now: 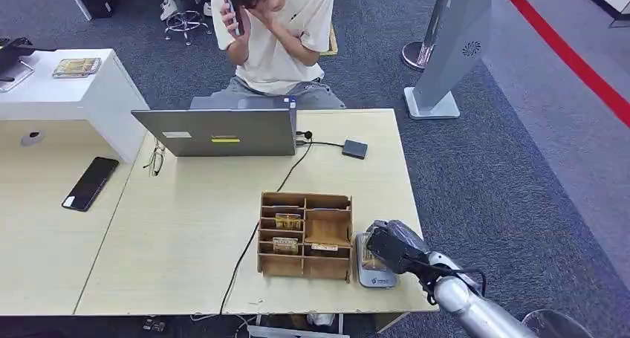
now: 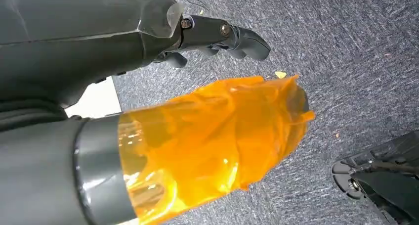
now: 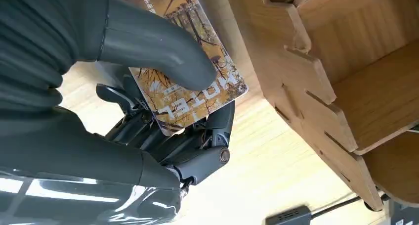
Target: Pass the card to the sensor for recognition and then transmit it.
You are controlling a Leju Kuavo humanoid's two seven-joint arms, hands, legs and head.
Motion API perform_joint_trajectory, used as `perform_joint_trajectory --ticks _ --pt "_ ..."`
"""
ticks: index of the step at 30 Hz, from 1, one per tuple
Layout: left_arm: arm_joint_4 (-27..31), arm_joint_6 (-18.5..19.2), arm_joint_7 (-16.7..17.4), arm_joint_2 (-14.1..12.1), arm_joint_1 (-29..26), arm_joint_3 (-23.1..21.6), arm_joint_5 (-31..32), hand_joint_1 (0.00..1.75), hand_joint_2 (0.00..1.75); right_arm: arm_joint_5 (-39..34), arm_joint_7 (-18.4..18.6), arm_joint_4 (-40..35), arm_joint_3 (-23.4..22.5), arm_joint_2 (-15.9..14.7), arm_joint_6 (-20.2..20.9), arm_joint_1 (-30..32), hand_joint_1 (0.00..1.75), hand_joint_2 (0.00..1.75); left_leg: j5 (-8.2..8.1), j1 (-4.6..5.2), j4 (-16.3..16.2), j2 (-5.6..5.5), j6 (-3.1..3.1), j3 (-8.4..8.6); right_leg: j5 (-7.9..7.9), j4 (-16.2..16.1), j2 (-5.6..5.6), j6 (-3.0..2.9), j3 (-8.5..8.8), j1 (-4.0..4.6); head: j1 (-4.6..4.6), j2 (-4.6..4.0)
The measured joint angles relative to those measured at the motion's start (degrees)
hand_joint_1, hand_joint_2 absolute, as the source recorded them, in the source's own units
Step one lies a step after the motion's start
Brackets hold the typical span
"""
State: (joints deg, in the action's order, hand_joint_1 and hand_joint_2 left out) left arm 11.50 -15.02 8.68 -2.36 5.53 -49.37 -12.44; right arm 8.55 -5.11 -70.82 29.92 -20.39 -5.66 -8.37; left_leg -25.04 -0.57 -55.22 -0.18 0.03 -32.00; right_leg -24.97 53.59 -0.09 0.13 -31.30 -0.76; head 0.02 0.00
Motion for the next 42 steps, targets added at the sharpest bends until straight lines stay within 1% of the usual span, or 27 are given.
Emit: perform_joint_trajectory --ticks 42 --pt "0.0 -0.39 0.0 0.0 0.01 0.0 -0.33 0.0 0.0 -0.17 -0.77 0.59 0.46 0.0 -0.35 -0.36 1.75 1.75 0.0 0.0 0.0 0.0 0.0 0.0 0.0 0.0 0.0 0.0 0.0 0.0 0.0 0.0"
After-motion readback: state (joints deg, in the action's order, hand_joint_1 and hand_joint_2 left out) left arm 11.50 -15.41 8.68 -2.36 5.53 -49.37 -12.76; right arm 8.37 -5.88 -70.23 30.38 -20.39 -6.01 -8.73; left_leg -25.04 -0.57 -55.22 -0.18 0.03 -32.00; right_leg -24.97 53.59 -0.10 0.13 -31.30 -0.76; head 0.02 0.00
